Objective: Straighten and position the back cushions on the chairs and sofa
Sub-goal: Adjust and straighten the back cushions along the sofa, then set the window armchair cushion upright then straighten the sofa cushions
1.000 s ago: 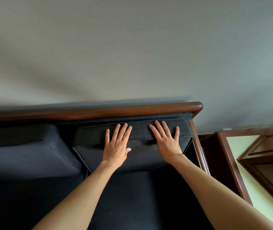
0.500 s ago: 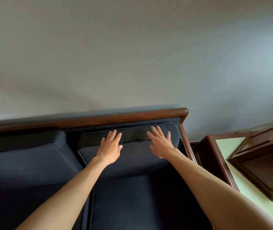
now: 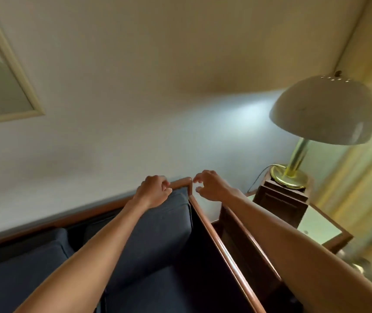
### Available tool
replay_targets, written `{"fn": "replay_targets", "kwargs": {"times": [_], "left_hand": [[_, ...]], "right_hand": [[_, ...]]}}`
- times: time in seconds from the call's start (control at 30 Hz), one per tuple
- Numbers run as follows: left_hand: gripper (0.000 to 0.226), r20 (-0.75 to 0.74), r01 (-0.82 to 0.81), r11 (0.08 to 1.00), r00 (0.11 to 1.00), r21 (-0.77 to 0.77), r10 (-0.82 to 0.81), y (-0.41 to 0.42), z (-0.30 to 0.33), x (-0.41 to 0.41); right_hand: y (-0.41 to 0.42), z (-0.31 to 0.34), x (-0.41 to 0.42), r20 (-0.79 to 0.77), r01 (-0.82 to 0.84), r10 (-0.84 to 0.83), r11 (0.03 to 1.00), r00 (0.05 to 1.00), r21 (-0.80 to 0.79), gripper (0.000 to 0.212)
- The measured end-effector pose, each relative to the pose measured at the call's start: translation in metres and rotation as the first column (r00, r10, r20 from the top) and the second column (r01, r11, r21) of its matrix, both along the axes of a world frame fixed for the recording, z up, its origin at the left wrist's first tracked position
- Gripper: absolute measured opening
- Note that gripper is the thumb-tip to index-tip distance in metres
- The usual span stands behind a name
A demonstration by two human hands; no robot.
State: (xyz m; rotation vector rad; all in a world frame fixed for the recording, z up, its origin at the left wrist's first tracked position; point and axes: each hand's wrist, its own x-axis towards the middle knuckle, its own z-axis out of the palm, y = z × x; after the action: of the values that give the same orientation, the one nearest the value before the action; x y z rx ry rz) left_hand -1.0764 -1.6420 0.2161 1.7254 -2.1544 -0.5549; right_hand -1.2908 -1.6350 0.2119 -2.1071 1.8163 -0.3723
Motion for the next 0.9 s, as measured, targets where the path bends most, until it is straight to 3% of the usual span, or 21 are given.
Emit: {"fn": "replay_targets", "kwargs": {"times": [0.17,0.37,0.7,0.9], "left_hand": [[0.022,-0.017,0.209,0.976,0.978,-0.064,-0.21,0.053,0.035,-0.116],[0.026,-0.041,0.459,0.883,0.885,-0.097,-0.464,0.129,0.044,-0.286],[0.016,-0.103,0.728,0.685,0.679,-0.037,-0.727,0.293,0.021,-0.584],[0.018,-0.067,0.783,0.62,0.622,0.047,-0.78,0.342,-0.012,-0.692]], "right_hand": [[0.094,0.04,-0.1,-0.002,0.149,-0.149,0.988,0.989,-0.044,0.03],[0.214,0.047,-0.248,0.003,0.384,-0.384,0.923,0.923,-0.014,0.031],[0.456,0.015,-0.512,-0.053,0.762,-0.761,0.642,0.647,0.091,0.028],[0.52,-0.035,-0.6,-0.022,0.84,-0.851,0.513,0.525,0.177,0.023]]}}
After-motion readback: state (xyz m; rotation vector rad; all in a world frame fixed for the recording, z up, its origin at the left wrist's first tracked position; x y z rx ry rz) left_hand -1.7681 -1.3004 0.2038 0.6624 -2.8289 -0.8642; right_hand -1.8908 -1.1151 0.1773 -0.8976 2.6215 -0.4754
